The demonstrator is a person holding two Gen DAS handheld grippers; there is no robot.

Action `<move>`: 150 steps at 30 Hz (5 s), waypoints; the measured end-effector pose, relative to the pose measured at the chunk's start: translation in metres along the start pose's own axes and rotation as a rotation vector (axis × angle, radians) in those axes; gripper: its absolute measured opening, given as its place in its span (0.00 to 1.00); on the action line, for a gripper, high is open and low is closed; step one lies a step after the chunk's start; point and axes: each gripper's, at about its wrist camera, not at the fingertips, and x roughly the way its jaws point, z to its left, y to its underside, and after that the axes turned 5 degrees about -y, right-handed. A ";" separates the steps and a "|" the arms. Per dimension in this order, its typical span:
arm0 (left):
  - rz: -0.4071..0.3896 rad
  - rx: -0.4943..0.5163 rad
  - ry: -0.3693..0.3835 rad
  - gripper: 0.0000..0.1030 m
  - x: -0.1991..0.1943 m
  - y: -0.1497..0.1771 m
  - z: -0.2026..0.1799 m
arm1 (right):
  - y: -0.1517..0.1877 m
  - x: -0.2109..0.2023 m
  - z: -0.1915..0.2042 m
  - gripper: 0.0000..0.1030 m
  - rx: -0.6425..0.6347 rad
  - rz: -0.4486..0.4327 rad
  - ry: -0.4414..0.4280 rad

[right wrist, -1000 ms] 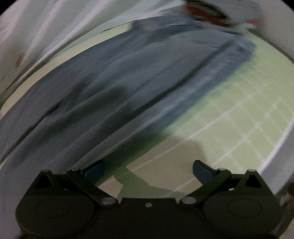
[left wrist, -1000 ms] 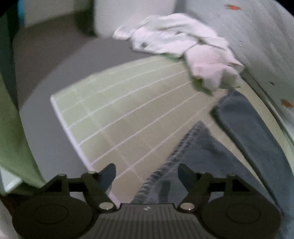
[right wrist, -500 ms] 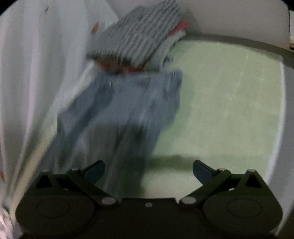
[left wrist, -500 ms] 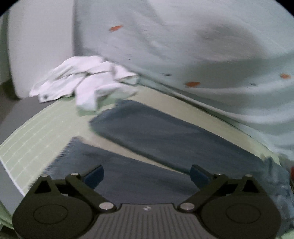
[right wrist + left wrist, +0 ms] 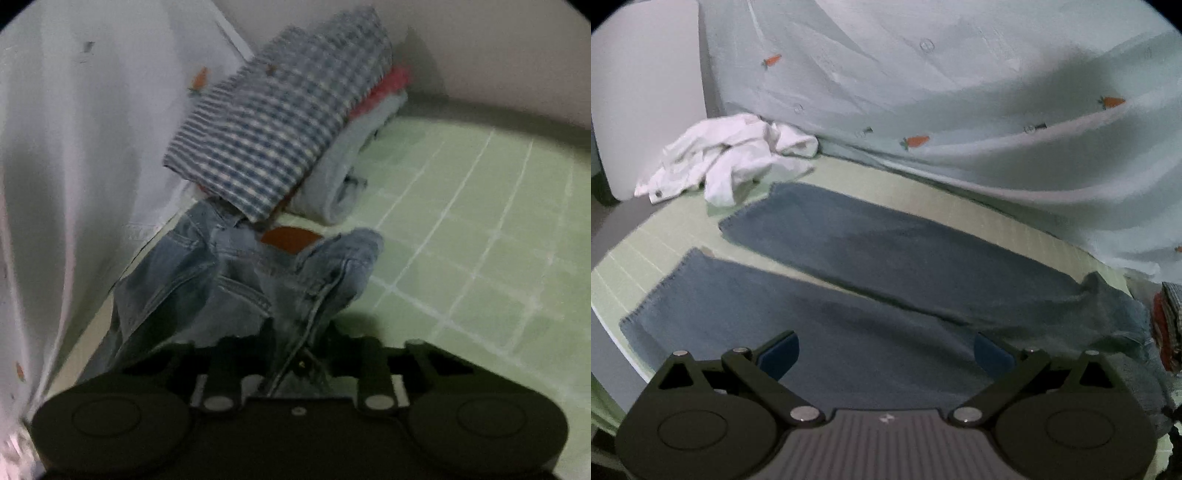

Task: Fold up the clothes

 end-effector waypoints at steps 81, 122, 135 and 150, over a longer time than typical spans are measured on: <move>0.168 0.021 0.070 0.46 0.398 -0.247 0.207 | 0.272 0.136 0.447 1.00 -0.519 0.409 0.168; 0.082 0.094 0.114 0.97 0.145 -0.115 0.126 | 0.199 -0.010 0.333 1.00 -0.396 0.293 0.008; 0.152 0.040 0.137 0.97 0.084 -0.037 0.032 | 0.119 -0.050 0.131 1.00 0.038 0.349 0.022; 0.330 -0.104 0.159 0.97 0.074 0.045 -0.023 | 0.077 -0.058 0.003 1.00 0.294 0.365 -0.108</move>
